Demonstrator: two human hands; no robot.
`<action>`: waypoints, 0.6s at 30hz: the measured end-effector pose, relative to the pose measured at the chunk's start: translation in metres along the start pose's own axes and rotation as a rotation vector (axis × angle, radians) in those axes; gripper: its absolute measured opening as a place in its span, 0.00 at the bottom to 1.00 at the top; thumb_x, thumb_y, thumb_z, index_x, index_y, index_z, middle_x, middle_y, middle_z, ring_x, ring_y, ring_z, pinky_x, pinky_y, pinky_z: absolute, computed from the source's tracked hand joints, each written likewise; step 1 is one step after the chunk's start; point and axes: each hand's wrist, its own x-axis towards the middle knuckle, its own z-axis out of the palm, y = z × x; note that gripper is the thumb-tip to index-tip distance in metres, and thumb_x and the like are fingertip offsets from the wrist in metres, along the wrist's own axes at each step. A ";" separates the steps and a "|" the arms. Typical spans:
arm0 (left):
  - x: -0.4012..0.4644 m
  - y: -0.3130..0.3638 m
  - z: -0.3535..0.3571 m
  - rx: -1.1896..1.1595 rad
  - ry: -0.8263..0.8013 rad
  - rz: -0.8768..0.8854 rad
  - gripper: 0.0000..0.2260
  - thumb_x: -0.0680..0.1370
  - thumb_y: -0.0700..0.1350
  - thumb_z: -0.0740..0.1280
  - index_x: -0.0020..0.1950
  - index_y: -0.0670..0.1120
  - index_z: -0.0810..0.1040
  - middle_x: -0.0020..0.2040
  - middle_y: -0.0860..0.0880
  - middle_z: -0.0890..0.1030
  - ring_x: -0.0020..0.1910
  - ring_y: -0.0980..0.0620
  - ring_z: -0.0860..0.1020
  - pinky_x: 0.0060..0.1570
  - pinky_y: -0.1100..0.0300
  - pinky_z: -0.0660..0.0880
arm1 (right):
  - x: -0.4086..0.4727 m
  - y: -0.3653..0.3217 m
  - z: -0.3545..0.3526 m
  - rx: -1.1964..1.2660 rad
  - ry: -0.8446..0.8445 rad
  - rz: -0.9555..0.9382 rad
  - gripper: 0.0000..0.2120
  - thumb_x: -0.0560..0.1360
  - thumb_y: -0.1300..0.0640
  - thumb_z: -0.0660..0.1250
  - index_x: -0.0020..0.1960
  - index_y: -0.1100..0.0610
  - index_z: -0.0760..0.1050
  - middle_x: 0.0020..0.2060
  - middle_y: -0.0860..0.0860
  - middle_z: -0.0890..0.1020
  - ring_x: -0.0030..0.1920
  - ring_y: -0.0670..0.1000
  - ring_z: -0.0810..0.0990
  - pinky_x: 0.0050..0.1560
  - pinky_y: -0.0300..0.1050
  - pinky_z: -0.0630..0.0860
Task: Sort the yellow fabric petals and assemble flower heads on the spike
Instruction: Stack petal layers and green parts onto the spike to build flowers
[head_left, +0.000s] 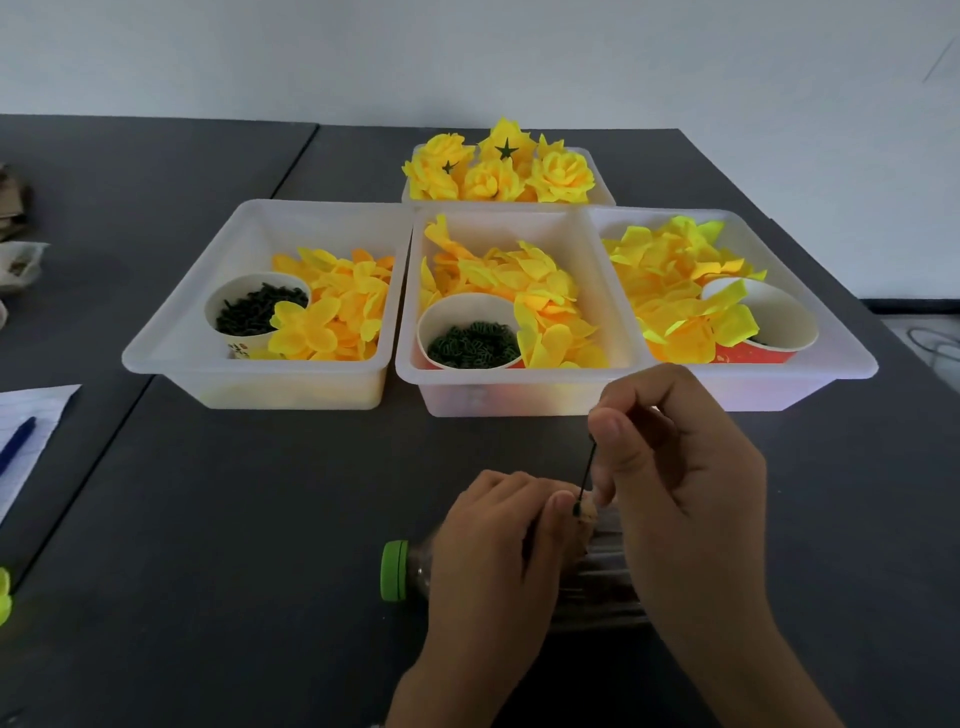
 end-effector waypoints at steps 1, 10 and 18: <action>0.000 0.000 0.000 -0.003 -0.001 -0.002 0.13 0.81 0.57 0.52 0.49 0.61 0.76 0.42 0.65 0.76 0.45 0.63 0.74 0.42 0.63 0.73 | 0.000 0.001 0.001 -0.025 0.002 0.001 0.08 0.76 0.50 0.62 0.42 0.53 0.73 0.30 0.44 0.75 0.30 0.49 0.76 0.32 0.36 0.72; -0.001 -0.002 0.003 0.053 -0.006 0.008 0.12 0.80 0.55 0.54 0.48 0.59 0.77 0.41 0.67 0.72 0.43 0.65 0.72 0.42 0.67 0.71 | -0.002 0.006 -0.002 -0.089 0.009 -0.023 0.07 0.76 0.50 0.62 0.43 0.51 0.72 0.30 0.45 0.76 0.29 0.47 0.76 0.31 0.33 0.71; -0.002 -0.005 0.004 0.051 -0.007 0.008 0.14 0.80 0.56 0.53 0.48 0.58 0.78 0.42 0.63 0.77 0.43 0.64 0.72 0.42 0.66 0.69 | -0.003 0.009 -0.001 -0.125 -0.034 0.003 0.07 0.75 0.47 0.62 0.42 0.49 0.72 0.30 0.42 0.75 0.31 0.47 0.76 0.34 0.35 0.72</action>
